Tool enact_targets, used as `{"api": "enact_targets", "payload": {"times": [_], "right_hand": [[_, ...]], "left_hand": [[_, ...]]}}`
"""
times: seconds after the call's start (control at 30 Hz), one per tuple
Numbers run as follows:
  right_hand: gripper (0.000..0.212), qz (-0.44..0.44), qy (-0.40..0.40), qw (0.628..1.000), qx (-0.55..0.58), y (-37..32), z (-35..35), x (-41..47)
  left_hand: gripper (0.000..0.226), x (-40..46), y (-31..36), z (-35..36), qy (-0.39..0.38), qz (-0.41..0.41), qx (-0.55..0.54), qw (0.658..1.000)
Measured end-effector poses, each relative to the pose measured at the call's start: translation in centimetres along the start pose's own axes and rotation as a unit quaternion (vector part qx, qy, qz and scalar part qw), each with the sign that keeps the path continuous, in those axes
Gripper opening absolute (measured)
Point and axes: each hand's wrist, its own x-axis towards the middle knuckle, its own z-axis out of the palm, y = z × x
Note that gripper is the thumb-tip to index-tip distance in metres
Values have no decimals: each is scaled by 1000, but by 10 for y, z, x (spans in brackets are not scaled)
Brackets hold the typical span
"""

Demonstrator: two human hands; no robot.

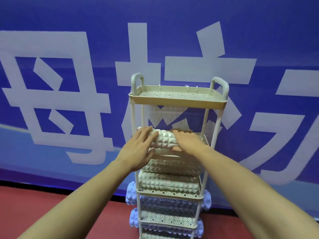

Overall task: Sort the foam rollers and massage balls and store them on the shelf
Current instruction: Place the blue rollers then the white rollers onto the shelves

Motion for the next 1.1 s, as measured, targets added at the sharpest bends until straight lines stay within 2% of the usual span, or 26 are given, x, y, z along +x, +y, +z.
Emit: {"api": "enact_targets", "payload": {"times": [0.1,0.23,0.43,0.57,0.63,0.77,0.83,0.9,1.0,1.1], "right_hand": [[60,27,-20,999,8,13,6,6],[86,52,7,999,-3,20,10,19],[83,54,-34,997,-52,20,18,44],[72,87,-57,994,-32,18,27,57],[65,105,-54,993,14,19,30,61],[74,111,-25,992,44,20,34,55],[61,120,-16,990,70,15,33,43],[42,125,37,988,83,3,33,26],[45,22,182,977,107,-24,45,-8],[46,-83,230,958,153,-55,79,-51]], "left_hand": [[55,6,-2,14,-21,1,1,1000],[64,7,-5,33,-82,-18,25,996],[82,2,-13,50,-126,-25,34,991],[83,-2,-18,56,-132,-20,36,990],[80,-4,-21,58,-122,-13,35,992],[68,-12,-24,64,-99,-4,36,994],[65,-17,-23,66,-85,-4,28,996],[61,-25,-19,65,-50,-9,12,999],[51,-49,-11,63,27,-37,-32,998],[47,-97,-3,76,69,-95,-91,989]]}}
